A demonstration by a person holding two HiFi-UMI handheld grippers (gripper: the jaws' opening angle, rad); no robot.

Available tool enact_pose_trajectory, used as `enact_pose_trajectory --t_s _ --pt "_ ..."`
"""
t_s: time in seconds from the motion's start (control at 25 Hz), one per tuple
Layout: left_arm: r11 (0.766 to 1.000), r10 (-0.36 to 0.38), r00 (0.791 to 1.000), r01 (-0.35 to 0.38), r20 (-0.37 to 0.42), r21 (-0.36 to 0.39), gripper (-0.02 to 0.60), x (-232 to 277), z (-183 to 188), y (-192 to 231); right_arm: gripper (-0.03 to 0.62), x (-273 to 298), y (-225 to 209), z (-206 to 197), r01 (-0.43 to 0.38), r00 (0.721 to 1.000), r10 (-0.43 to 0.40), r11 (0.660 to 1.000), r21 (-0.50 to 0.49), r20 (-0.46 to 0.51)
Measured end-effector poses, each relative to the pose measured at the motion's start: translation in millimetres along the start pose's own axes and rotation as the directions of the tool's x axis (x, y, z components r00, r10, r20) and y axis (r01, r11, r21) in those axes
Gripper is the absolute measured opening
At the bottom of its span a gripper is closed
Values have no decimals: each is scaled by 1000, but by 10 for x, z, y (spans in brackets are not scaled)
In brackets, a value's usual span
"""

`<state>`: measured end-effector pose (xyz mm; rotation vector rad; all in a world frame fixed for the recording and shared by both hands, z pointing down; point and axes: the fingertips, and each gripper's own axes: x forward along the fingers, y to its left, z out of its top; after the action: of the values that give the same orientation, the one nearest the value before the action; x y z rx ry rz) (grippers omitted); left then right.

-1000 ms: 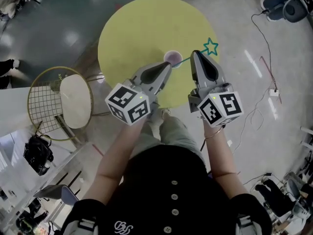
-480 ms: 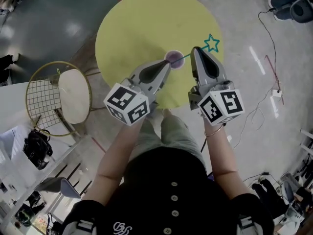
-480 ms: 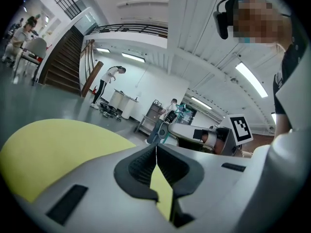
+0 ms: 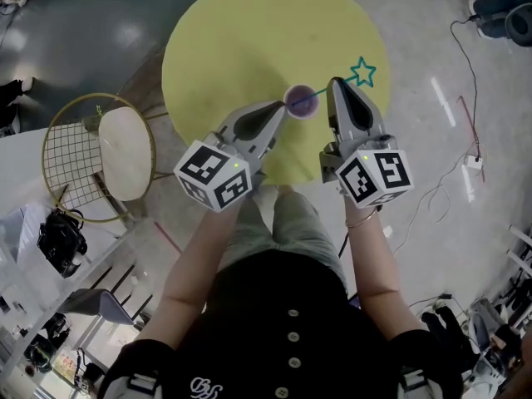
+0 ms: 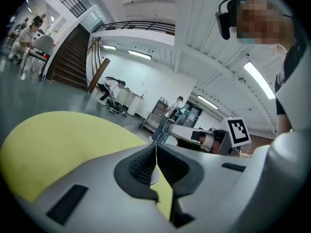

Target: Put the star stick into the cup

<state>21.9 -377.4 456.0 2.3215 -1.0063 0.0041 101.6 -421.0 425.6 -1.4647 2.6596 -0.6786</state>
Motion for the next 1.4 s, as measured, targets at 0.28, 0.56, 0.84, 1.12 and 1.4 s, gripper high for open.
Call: enact_pose_trajectory --t_s 0.28,0.56,0.84,1.12,1.4 --pt "1000 -1 999 0 -33 -14 12 83 -126 36 9 70 -63 -94 -1 1000 1 1000 3 -26" --pt "1000 -2 998 0 -55 -28 12 173 -184 31 9 101 -133 -168 7 999 -6 1000 24 -41" --pt "1000 -1 998 -1 -62 -29 12 203 -193 79 9 110 -171 -194 0 1000 1 999 36 -23" --pt "999 8 998 -10 -61 -41 12 187 -199 98 9 108 -160 -207 -28 999 28 999 44 -15" --pt "999 6 998 -8 -68 -39 12 232 -257 58 9 51 -229 -228 -38 999 38 998 51 -4"
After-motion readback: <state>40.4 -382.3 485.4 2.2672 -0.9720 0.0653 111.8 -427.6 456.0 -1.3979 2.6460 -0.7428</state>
